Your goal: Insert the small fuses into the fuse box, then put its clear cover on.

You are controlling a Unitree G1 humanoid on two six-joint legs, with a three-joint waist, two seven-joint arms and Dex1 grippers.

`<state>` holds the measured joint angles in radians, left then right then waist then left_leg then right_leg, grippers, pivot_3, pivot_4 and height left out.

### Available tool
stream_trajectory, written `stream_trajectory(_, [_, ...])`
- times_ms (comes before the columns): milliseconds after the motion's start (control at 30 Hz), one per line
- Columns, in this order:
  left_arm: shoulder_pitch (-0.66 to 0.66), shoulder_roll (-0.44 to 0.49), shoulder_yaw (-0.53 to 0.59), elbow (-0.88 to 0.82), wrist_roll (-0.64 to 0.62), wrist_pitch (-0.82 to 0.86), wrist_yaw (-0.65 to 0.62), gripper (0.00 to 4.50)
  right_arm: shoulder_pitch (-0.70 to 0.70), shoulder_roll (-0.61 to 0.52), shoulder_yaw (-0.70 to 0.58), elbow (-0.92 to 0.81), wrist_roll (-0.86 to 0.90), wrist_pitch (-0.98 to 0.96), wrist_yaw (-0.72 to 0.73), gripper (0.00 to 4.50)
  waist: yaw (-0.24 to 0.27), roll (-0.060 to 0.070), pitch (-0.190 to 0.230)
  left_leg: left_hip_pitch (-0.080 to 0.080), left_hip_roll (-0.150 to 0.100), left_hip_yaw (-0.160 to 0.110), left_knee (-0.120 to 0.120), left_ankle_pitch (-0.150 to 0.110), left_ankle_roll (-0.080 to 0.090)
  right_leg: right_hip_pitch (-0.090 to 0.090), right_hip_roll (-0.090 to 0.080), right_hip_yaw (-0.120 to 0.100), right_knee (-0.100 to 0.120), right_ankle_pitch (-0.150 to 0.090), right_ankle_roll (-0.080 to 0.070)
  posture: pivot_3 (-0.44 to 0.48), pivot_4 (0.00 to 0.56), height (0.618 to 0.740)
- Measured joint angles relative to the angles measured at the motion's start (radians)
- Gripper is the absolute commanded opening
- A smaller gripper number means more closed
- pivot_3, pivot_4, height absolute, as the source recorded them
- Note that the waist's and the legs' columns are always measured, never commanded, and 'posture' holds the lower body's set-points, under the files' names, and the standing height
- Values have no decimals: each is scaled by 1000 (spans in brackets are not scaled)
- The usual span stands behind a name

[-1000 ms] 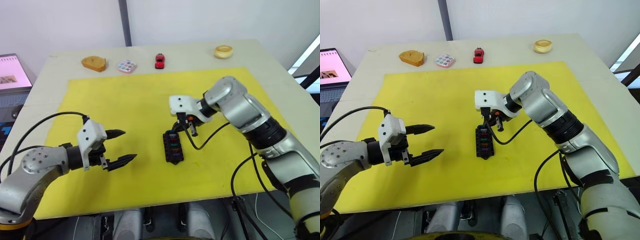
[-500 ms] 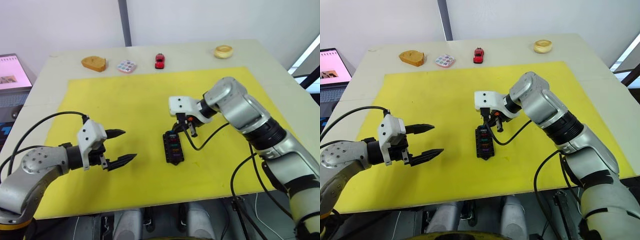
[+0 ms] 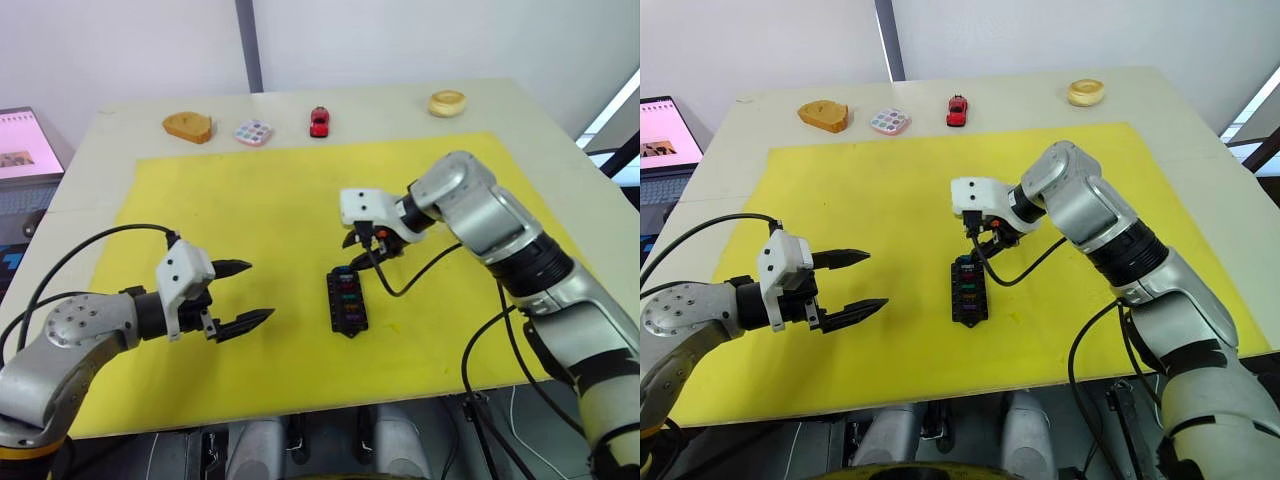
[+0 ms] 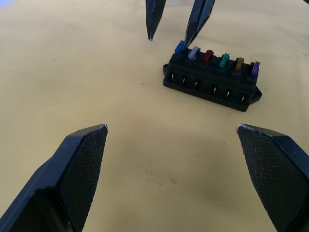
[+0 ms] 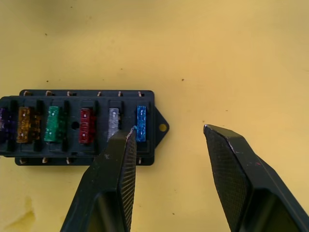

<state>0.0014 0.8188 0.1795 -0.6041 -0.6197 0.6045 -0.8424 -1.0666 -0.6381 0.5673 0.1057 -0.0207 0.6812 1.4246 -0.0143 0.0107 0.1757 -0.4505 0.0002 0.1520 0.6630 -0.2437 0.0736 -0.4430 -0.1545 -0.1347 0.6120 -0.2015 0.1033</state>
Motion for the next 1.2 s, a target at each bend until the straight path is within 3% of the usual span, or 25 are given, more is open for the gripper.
stream_trajectory(233, [-25,12,2,23,-4,3,-13,4500,-16,-17,-121,87,84,-119,60,2394,1,0,0,0,0,0,0,0,0,0,0,0,0,0,0,0,150,740])
stream_trajectory(400, [-95,66,36,45,-40,27,-46,4500,52,-30,-233,89,193,-164,109,2394,1,0,0,0,0,0,0,0,0,2,1,0,0,0,1,0,150,740])
stream_trajectory(567, [-141,86,29,51,-51,42,-84,4500,123,37,-308,101,245,-162,22,123,-2,0,0,-1,1,1,0,0,0,4,2,0,0,2,3,0,150,740])
stream_trajectory(600, [-149,87,26,51,-52,44,-92,4500,140,41,-322,100,260,-163,17,48,-1,0,0,-1,1,1,0,0,0,4,2,0,0,2,3,0,150,740])
stream_trajectory(800, [-171,94,-53,76,-26,35,-140,4500,274,51,-332,49,297,-211,10,48,0,0,0,-1,1,1,0,0,0,5,2,0,0,1,2,0,150,740])
stream_trajectory(1200, [-192,83,-83,93,0,16,-155,4500,291,62,-309,31,276,-280,-63,48,1,0,0,-1,1,1,0,0,0,5,2,0,0,0,1,0,150,740])
